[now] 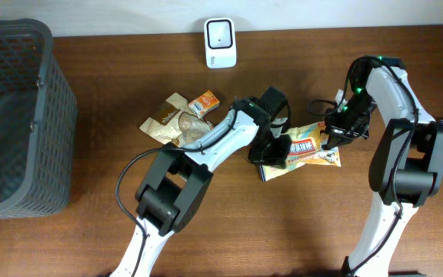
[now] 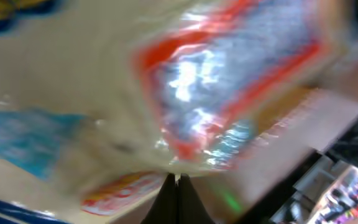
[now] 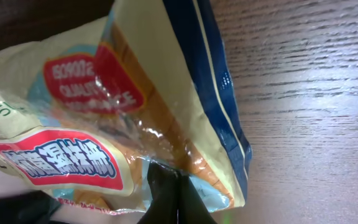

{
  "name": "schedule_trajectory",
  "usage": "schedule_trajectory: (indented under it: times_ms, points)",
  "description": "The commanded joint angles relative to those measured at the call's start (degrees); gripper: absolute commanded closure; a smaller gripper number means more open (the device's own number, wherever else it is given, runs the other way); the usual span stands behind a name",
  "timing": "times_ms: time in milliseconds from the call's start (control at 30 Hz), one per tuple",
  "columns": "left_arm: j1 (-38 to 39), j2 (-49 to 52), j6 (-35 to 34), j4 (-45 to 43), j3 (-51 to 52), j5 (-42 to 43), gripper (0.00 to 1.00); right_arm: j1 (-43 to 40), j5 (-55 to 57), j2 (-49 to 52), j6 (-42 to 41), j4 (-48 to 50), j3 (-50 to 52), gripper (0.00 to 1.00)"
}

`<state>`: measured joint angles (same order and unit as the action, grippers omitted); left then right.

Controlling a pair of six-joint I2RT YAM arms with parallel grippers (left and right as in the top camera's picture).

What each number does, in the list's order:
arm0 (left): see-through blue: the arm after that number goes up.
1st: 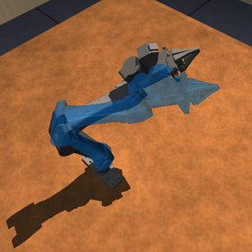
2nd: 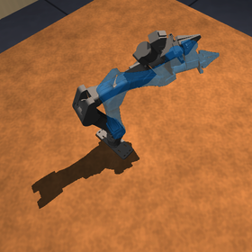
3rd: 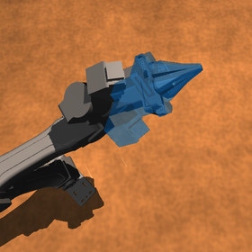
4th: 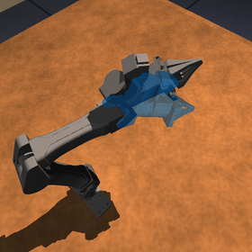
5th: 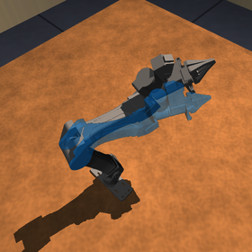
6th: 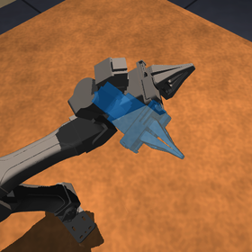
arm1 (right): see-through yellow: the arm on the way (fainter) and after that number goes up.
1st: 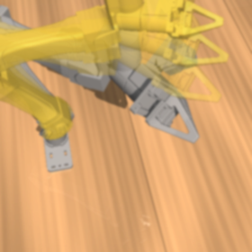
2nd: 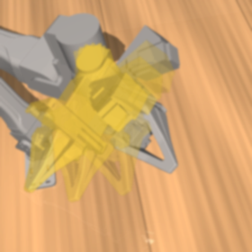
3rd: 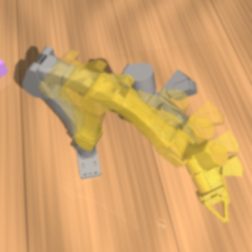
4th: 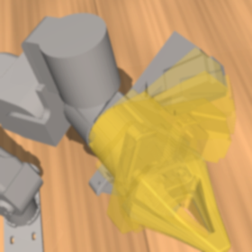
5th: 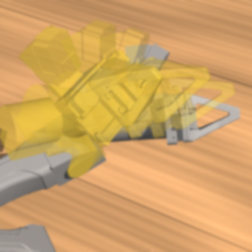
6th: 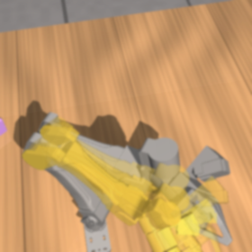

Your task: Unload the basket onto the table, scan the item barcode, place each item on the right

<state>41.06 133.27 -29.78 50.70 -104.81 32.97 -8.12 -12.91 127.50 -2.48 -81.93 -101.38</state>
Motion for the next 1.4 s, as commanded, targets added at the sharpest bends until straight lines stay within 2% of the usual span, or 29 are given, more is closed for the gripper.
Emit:
schedule_trajectory:
  times_ms: [0,133,233,367,500,633,767,1133,1300,1367]
  points:
    - [-1.44,1.90,-2.08,2.40,0.72,-11.43,1.00,0.24,0.52,-2.27,0.76,0.50,1.95,0.96]
    - [-2.71,1.88,-3.87,3.50,0.70,-19.45,1.00,0.22,0.52,-2.27,0.76,0.94,3.87,0.96]
    - [-4.46,1.84,-5.86,4.74,0.63,-21.68,1.00,0.28,0.44,-2.27,0.74,0.92,4.00,0.96]
    - [-8.35,0.87,-5.99,6.56,-0.35,-18.58,1.00,1.01,-0.33,-2.27,0.76,1.77,4.00,0.96]
    - [-10.49,-3.13,-0.42,6.34,-2.10,-14.78,1.00,1.97,-0.33,-2.27,0.76,4.37,4.00,0.96]
    - [-10.05,-7.58,1.62,5.86,-3.34,-14.71,1.00,2.64,-1.42,-2.27,0.52,7.19,4.00,0.96]
    - [-9.44,-7.61,1.60,5.46,-3.26,-14.75,1.00,2.82,-6.25,-2.29,0.79,7.41,3.91,0.96]
    - [-8.55,-6.49,2.69,-4.59,-2.95,-15.17,1.00,2.89,-9.22,-7.32,0.79,-2.97,-9.90,0.96]
    - [-8.57,-2.05,2.64,-6.97,-2.89,-11.65,1.00,6.34,-10.91,-7.15,0.07,0.66,-5.55,0.96]
    - [-8.57,0.42,2.64,-6.95,-2.89,-8.87,1.00,8.20,-10.91,-7.15,-2.56,4.94,-0.09,0.96]
